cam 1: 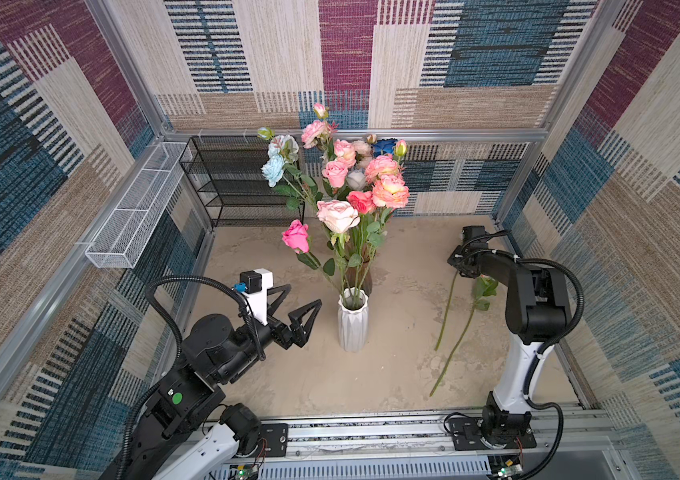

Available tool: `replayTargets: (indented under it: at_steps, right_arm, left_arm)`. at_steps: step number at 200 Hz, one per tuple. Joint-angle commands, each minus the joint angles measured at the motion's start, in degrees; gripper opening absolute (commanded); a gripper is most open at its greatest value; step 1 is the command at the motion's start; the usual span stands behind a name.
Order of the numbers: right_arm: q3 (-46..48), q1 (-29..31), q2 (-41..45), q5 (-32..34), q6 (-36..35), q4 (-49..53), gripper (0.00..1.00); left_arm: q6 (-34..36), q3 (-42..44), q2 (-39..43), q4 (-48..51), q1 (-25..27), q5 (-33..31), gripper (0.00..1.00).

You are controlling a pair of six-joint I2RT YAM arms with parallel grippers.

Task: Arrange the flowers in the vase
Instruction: 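Return the right gripper to the loose roses and grasp a white rose stem, then lift the white rose and carry it over the white vase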

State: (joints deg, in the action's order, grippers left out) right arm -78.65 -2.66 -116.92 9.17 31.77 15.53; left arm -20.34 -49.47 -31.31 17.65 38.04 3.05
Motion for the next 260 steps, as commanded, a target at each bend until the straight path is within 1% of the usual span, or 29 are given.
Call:
replayTargets:
  at_steps: [1,48,78,110,124,157,181,230,260]
  right_arm:
    - [-2.9,0.0,-2.3,2.4,-0.7,3.2,0.48]
    - [-6.2,-0.2,-5.7,2.7,-1.1,5.5,0.35]
    - [-6.3,-0.3,-5.7,1.2,-1.5,5.4,0.20]
    - [-4.3,-0.1,-2.9,-1.8,-2.1,3.0,0.04]
    - [-2.9,0.3,-1.0,-2.2,-2.7,1.4,0.00]
    - [0.7,2.7,5.2,-2.1,-4.2,-2.6,0.00]
    - [4.1,5.2,11.0,-2.9,-4.1,-5.5,0.00]
    - [13.0,10.8,26.4,-4.4,-3.8,-10.2,0.00]
    - [18.0,14.6,36.7,-4.0,-3.9,-10.5,0.00]
  left_arm:
    - [1.2,0.2,0.0,-0.9,0.0,-0.9,0.99]
    - [1.4,0.1,0.2,-0.8,0.0,-1.4,0.99]
    - [1.4,0.1,0.2,-0.7,0.0,-1.4,0.99]
    - [1.3,0.1,0.3,-0.9,0.0,-1.6,0.99]
    - [1.2,0.1,0.1,-0.9,0.0,-1.6,0.99]
    - [1.2,-0.2,0.2,-0.5,0.0,-2.0,0.99]
    - [1.3,-0.4,0.3,-0.3,0.0,-2.1,0.99]
    - [1.2,-0.6,0.4,-0.1,0.0,-2.3,0.99]
    - [1.4,-0.6,0.4,-0.1,0.0,-2.6,0.99]
